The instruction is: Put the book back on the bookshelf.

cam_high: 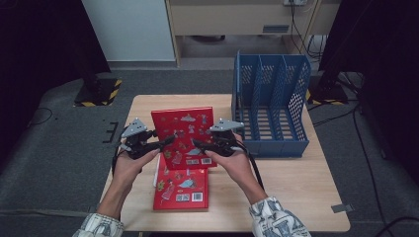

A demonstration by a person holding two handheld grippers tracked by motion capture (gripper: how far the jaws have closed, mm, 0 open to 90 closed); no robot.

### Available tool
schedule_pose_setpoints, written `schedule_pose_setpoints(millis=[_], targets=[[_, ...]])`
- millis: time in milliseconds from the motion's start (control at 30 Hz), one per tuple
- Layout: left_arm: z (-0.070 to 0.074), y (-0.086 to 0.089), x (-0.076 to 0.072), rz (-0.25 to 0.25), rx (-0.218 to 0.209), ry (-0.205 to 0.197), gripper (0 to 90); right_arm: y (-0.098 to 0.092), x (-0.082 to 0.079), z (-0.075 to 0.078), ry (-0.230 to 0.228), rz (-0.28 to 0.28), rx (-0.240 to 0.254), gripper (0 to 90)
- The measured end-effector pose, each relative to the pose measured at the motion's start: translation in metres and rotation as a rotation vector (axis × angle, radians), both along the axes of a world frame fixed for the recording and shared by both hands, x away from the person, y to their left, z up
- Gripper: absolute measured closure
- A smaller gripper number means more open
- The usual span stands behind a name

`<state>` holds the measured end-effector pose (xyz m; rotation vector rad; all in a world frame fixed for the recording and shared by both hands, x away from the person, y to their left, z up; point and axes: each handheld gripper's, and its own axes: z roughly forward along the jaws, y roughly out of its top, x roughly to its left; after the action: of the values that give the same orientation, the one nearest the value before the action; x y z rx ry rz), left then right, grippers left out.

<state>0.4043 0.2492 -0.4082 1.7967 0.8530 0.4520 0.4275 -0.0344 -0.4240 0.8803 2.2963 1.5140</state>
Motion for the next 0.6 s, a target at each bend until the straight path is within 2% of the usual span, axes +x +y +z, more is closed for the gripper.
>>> schedule_pose_setpoints(millis=[200, 400, 600], targets=[[-0.002, -0.002, -0.008, 0.001, 0.000, -0.031, 43.7, -0.001, -0.009, -0.001, -0.028, -0.009, -0.001, 45.7], [-0.005, -0.012, -0.021, 0.020, 0.000, -0.069, 34.3, -0.007, -0.028, -0.001, -0.055, 0.012, 0.023, 48.9], [-0.007, -0.013, -0.028, 0.031, -0.021, -0.081, 30.1, -0.007, -0.040, 0.000, -0.057, 0.030, 0.029, 47.5]])
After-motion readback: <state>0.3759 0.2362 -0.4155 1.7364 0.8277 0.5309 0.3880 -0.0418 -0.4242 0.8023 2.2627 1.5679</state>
